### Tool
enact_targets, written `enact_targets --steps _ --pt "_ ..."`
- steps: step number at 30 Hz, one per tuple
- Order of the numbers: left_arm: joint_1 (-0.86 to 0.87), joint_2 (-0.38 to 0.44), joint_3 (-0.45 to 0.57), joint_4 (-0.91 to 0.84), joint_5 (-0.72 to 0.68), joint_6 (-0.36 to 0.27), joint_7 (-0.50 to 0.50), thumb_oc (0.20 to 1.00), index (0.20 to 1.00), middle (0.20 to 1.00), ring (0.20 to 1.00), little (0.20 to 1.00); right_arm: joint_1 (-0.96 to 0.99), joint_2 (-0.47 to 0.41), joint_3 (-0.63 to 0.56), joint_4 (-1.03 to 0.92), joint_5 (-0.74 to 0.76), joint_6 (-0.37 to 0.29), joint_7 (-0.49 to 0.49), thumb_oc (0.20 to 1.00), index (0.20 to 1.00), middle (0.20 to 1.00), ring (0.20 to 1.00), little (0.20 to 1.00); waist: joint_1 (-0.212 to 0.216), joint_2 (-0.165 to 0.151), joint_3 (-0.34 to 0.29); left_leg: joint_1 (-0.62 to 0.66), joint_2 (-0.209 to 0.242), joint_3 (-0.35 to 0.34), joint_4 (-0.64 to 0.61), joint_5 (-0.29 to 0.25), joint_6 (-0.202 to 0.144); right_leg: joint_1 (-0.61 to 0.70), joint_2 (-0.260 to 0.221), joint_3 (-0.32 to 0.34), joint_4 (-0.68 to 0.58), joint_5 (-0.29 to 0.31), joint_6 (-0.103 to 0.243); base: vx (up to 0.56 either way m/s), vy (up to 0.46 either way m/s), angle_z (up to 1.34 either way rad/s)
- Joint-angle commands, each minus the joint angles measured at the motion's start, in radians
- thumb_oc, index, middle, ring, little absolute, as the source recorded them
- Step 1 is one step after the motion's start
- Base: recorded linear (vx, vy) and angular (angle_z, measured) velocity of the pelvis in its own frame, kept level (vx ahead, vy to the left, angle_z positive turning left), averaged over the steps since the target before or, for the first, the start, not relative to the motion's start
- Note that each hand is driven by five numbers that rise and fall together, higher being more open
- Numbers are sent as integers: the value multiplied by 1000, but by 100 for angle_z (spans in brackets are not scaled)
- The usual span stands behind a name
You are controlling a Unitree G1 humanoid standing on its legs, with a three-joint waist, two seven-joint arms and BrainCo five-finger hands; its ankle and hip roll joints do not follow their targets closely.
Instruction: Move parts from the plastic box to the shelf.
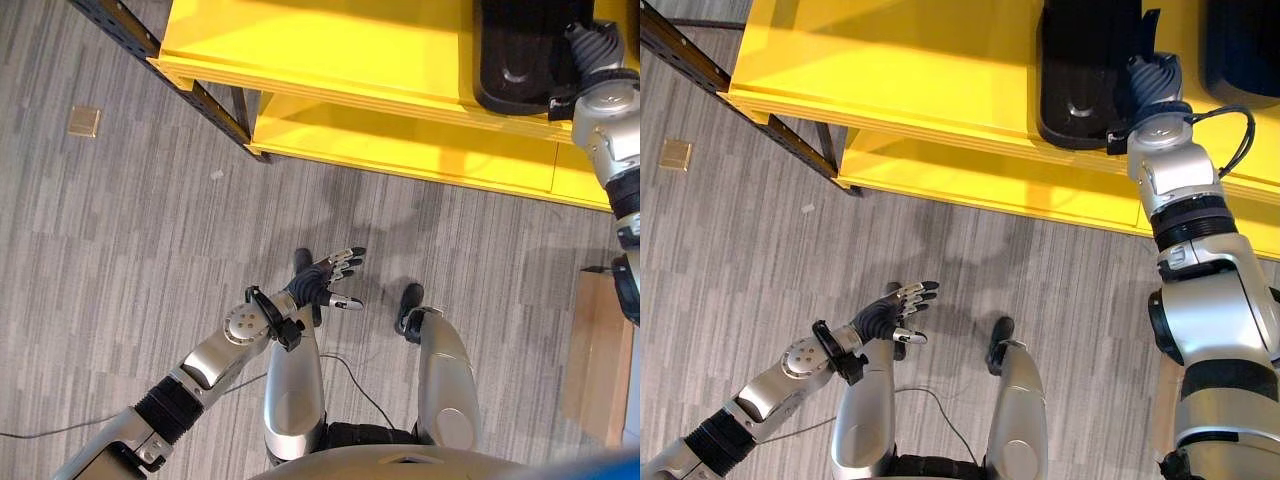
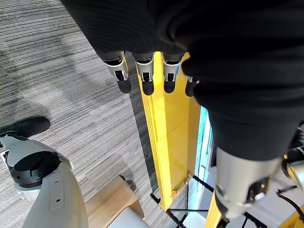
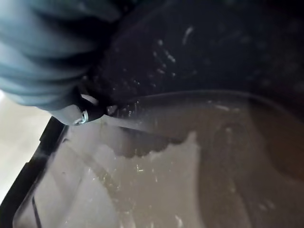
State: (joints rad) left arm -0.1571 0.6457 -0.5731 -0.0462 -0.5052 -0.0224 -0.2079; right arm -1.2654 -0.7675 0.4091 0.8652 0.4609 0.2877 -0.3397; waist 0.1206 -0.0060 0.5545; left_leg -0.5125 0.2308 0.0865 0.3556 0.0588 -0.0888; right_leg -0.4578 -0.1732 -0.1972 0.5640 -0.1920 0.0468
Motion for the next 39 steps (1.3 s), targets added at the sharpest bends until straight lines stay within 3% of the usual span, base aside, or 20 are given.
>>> enact_targets --steps 1,4,5,13,22,25,39 --pt "30 24 3 -67 -29 -2 -45 1000 1000 1000 1000 1000 -147 -79 21 19 36 -78 -34 200 200 200 200 200 40 -28 -35 104 -29 13 -30 -125 24 65 122 -36 47 -92 -50 61 -112 5" --pt "28 31 8 -70 -30 7 -52 1000 1000 1000 1000 1000 -165 -82 24 30 26 -76 -39 200 200 200 200 200 46 -31 -35 91 -16 17 -36 -99 28 57 127 -54 44 -74 -59 53 -100 6" --pt "31 32 8 -64 -32 6 -55 1000 1000 1000 1000 1000 -168 -86 28 34 44 -73 -40 200 200 200 200 200 46 -36 -35 105 -19 9 -28 -123 20 71 125 -48 55 -97 -52 136 -90 -1" --pt "37 27 5 -67 -36 18 -50 1000 1000 1000 1000 1000 -138 -70 -8 40 129 -65 -9 200 200 200 200 200 46 -33 -35 105 -10 -2 -14 -122 15 66 122 -56 86 -109 -56 36 -34 1" --pt "22 20 -3 -51 -51 6 -46 1000 1000 1000 1000 1000 -148 -50 1 64 181 -106 35 200 200 200 200 200 45 -5 -35 96 -6 3 -28 -88 18 41 113 -69 97 -95 -65 -28 4 1" --pt "25 18 -3 -56 -50 10 -44 1000 1000 1000 1000 1000 -148 -41 -2 57 222 -111 63 200 200 200 200 200 43 0 -35 110 -15 -4 -17 -114 12 49 104 -59 115 -121 -58 41 13 0" --pt "40 7 -6 -57 -61 -29 -39 1000 1000 1000 1000 1000 -141 10 -1 61 252 -96 161 200 200 200 200 200 41 53 -35 93 -32 -11 4 -116 17 -6 66 -55 197 -150 -62 -11 29 1"
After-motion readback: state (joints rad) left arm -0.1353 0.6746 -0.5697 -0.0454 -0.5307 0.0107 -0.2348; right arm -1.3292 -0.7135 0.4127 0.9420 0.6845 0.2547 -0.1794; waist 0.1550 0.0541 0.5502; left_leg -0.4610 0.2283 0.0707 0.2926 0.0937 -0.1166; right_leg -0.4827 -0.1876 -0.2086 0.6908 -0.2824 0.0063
